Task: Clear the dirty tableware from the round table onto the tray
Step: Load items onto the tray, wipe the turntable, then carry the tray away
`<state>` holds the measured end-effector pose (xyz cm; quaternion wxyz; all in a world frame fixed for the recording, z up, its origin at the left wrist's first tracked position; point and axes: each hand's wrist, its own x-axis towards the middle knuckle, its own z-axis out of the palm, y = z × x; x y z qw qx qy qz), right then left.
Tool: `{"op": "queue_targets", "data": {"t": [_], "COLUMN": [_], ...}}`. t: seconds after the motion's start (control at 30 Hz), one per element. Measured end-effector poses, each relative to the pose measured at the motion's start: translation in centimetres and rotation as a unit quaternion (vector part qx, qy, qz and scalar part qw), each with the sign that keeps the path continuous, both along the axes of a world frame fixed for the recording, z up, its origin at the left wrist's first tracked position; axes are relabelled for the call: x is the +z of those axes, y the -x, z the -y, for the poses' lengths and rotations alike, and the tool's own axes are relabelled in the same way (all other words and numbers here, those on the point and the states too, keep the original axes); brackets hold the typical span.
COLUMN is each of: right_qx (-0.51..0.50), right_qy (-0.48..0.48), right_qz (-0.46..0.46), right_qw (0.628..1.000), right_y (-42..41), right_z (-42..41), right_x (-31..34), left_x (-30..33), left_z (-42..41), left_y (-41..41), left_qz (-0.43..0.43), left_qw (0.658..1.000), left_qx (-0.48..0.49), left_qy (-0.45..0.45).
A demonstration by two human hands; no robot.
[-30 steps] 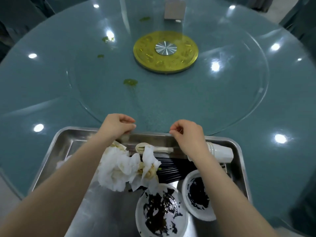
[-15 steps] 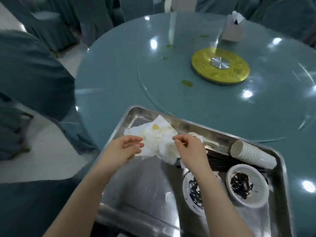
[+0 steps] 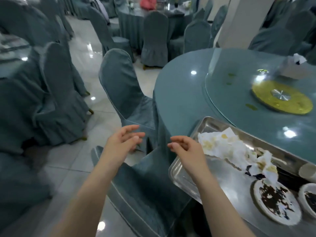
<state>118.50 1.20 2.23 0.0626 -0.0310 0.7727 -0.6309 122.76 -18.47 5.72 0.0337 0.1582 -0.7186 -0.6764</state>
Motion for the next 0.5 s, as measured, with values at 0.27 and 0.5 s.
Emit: {"op": "queue_targets", "data": {"t": [0.27, 0.5], "right_qx": [0.050, 0.087], "right_qy": [0.050, 0.035], "right_qz": [0.031, 0.045], "right_qw": [0.997, 0.995], "right_y": [2.6, 4.3], "right_z": [5.5, 13.2], "right_x": [1.2, -0.2], "left_x": [1.8, 1.5], "left_z": [6.4, 14.7], "left_y": [-1.0, -0.1], "left_qz": [-0.035, -0.044], "left_qw": [0.995, 0.991], "left_qx": [0.091, 0.113], "left_qy": [-0.015, -0.047]}}
